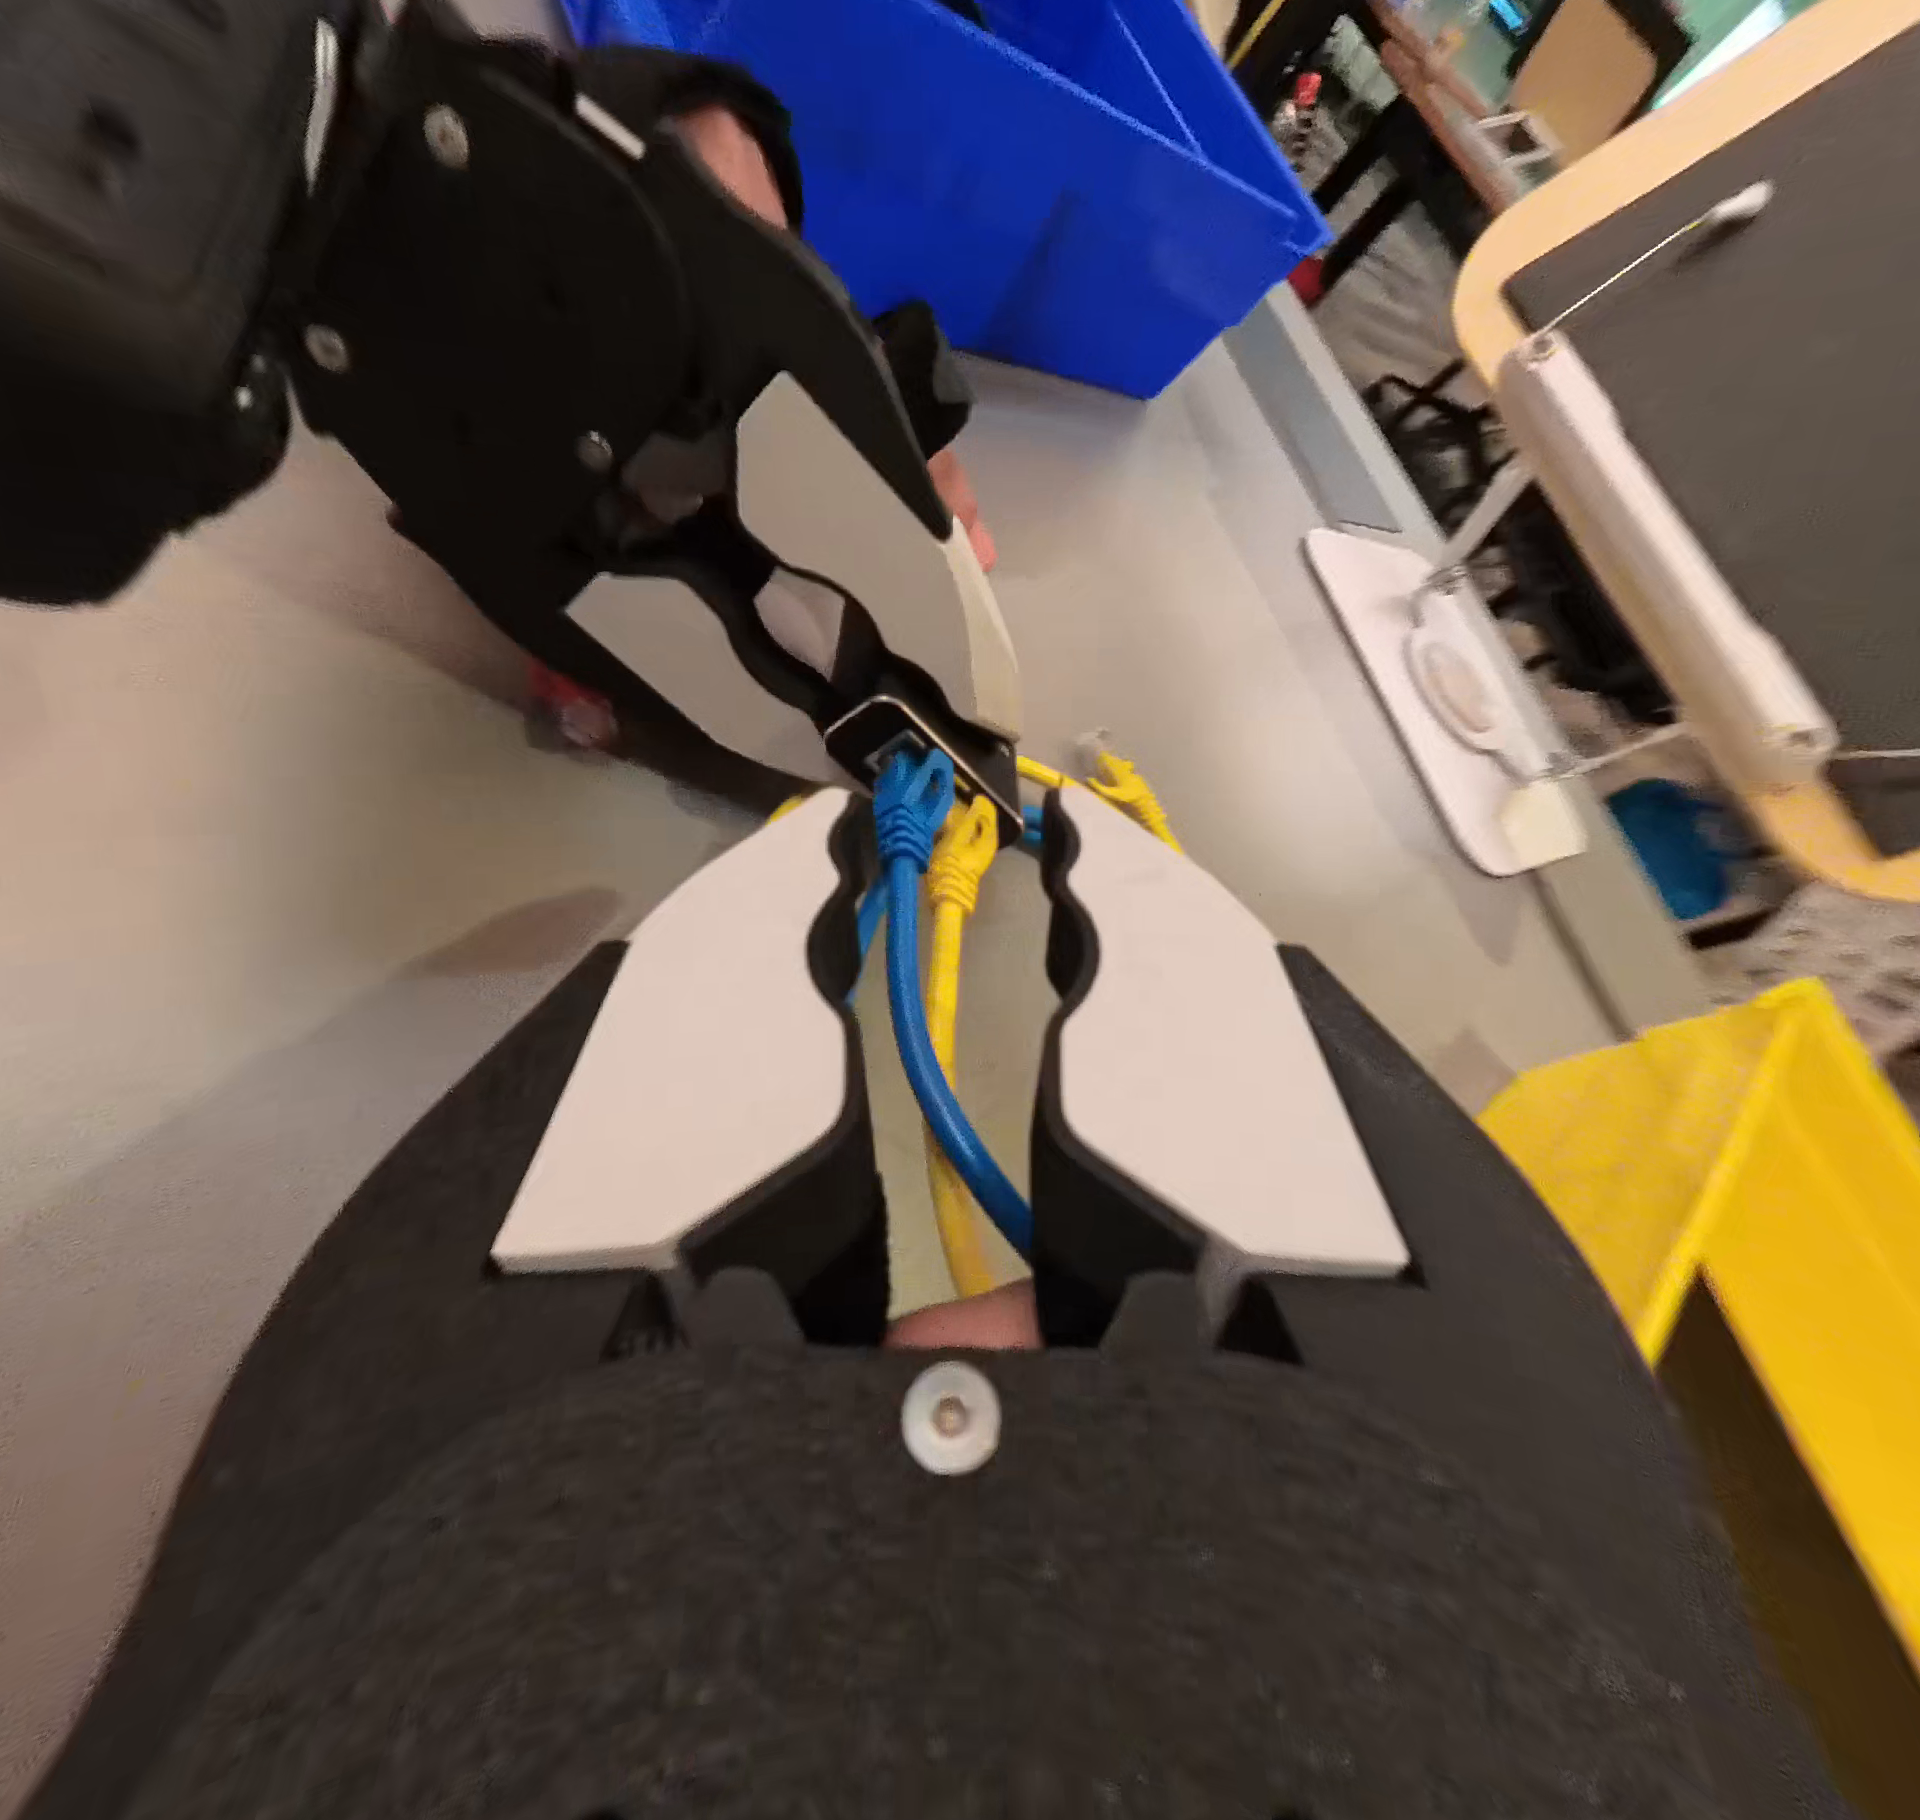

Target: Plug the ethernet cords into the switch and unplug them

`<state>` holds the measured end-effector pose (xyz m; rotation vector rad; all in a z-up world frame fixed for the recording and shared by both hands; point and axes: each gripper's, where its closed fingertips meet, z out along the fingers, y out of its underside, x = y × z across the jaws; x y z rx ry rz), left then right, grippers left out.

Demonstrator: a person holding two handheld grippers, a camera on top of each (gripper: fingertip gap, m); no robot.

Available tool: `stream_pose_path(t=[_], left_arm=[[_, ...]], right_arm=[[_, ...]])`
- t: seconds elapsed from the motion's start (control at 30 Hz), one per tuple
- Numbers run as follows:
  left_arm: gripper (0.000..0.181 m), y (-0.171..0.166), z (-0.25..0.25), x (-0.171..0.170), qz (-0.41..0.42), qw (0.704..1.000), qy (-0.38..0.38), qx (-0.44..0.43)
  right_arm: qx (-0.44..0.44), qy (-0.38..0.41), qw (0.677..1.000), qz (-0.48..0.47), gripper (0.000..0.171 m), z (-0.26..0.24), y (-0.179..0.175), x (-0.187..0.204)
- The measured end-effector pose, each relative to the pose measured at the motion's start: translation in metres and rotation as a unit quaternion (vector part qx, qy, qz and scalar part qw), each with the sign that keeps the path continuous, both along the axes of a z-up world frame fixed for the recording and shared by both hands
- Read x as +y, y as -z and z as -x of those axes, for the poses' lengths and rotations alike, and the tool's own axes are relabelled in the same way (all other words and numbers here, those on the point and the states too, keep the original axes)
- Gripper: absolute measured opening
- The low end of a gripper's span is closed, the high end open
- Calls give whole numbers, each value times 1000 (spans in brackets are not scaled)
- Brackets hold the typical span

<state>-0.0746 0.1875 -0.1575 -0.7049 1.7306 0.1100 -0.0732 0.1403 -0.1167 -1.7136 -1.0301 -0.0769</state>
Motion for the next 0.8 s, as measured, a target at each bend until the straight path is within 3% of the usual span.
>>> stream_pose_path(t=[0.27, 0.4, 0.8], left_arm=[[25, -12, -11, 1, -7, 999, 11, -35], [25, -9, -4, 2, 0, 1000, 16, -26], [25, -11, 3, 3, 7, 1000, 11, -16]], right_arm=[[-177, 40, 978, -107, 27, 1, 16, 19], [-177, 44, 975, -126, 16, 4, 14, 23], [-175, 34, 971, -161, 17, 15, 9, 24]])
